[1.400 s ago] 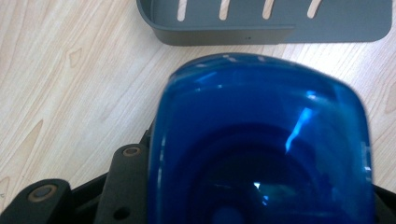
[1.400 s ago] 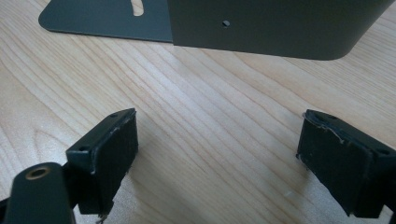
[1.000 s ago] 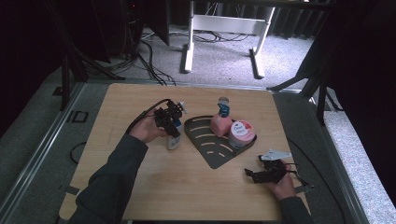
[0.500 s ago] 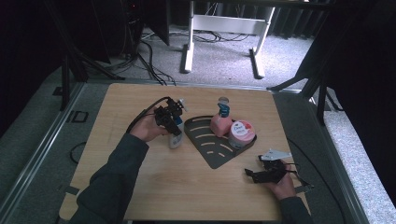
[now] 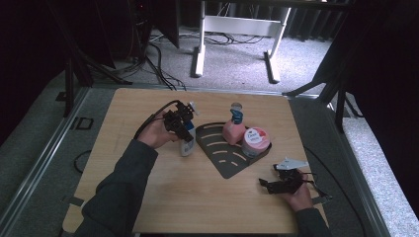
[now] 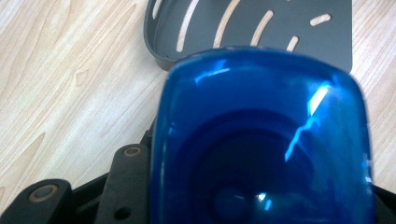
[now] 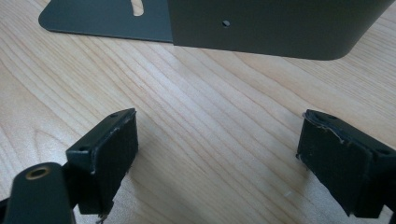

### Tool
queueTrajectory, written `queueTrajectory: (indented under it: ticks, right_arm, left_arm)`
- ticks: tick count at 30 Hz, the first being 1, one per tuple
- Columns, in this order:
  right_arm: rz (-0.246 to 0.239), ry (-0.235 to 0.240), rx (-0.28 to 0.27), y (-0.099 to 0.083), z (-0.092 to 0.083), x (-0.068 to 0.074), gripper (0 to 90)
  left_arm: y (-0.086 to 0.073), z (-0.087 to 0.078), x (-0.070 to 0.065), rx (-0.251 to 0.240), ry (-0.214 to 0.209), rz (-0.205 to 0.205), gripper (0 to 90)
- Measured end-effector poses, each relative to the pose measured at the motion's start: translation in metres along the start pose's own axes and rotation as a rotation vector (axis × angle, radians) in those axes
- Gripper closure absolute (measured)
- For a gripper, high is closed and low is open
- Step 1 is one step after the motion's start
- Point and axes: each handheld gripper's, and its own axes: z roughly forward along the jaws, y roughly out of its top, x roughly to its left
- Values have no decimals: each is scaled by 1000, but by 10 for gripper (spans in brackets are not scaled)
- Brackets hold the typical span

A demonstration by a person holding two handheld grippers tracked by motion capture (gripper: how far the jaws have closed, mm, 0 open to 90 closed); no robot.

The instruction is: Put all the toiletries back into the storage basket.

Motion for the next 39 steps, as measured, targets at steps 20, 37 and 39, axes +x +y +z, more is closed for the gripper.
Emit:
queueTrajectory:
  ticks: [20, 37, 39]
  right_arm:
    - [0, -1, -2, 0, 0, 0, 120]
    - [0, 0, -2, 0, 0, 0, 120]
    - [0, 0, -2, 0, 0, 0, 121]
  left_arm:
    - [17, -15, -5, -66, 26, -8, 551]
    - [31, -9, -8, -121, 17, -48, 552]
    - [33, -9, -8, -120, 17, -48, 551]
